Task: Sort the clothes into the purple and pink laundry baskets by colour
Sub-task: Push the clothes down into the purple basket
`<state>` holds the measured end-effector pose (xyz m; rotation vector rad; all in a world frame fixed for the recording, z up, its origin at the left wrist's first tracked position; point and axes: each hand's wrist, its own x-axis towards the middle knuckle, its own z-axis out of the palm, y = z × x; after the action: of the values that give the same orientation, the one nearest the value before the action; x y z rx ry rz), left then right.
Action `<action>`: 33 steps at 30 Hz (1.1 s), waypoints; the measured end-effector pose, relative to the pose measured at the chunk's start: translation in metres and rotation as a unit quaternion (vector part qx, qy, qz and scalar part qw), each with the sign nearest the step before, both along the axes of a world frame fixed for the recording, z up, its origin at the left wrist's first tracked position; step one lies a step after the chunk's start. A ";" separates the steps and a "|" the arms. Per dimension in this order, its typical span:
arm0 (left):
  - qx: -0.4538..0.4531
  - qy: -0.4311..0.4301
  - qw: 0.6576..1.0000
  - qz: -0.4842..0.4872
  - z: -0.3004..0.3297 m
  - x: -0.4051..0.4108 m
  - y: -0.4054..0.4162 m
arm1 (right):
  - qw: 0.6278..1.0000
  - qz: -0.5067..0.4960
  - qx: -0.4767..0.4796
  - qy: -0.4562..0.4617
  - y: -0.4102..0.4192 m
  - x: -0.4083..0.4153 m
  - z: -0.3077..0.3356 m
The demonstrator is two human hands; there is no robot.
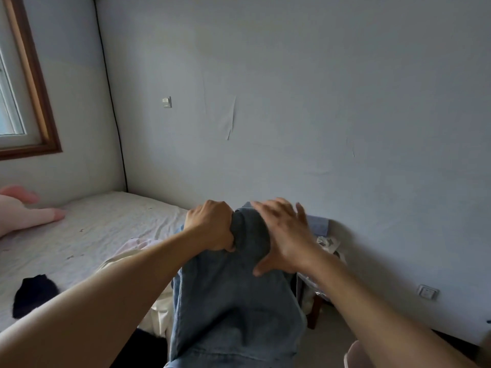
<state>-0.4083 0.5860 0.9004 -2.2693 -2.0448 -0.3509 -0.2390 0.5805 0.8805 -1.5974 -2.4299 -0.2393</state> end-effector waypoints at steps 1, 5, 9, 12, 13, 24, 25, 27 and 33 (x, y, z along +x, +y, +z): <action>-0.006 -0.004 1.000 -0.006 -0.001 0.000 0.000 | 0.999 0.012 0.019 -0.029 0.000 -0.006 -0.006; -0.037 0.001 0.998 -0.054 -0.005 -0.002 -0.001 | 0.997 0.004 0.079 -0.013 0.013 -0.010 -0.020; -0.024 0.031 0.994 -0.101 -0.019 -0.004 -0.002 | 0.991 0.027 0.133 0.017 0.013 -0.012 -0.030; -0.016 0.044 0.991 -0.128 -0.033 -0.004 -0.002 | 0.990 0.013 0.126 0.055 0.002 -0.013 -0.042; -0.015 0.050 0.989 -0.138 -0.038 -0.003 -0.003 | 0.993 -0.004 0.104 0.061 -0.003 -0.012 -0.046; -0.028 0.054 0.966 -0.252 -0.089 0.033 -0.017 | 0.992 -0.128 0.015 0.013 -0.051 0.019 -0.094; -0.028 0.054 0.962 -0.265 -0.095 0.041 -0.018 | 0.990 -0.142 0.013 0.010 -0.057 0.026 -0.100; -0.025 0.053 0.956 -0.287 -0.104 0.055 -0.023 | 0.987 -0.162 0.010 0.003 -0.066 0.038 -0.109; -0.039 0.057 0.940 -0.335 -0.141 0.100 -0.037 | 0.976 -0.218 -0.020 -0.005 -0.099 0.079 -0.139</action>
<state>-0.3085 0.5489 0.7599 -2.8971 -1.1936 -0.1592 -0.1605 0.4817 0.7410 -2.1379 -2.0721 -0.2712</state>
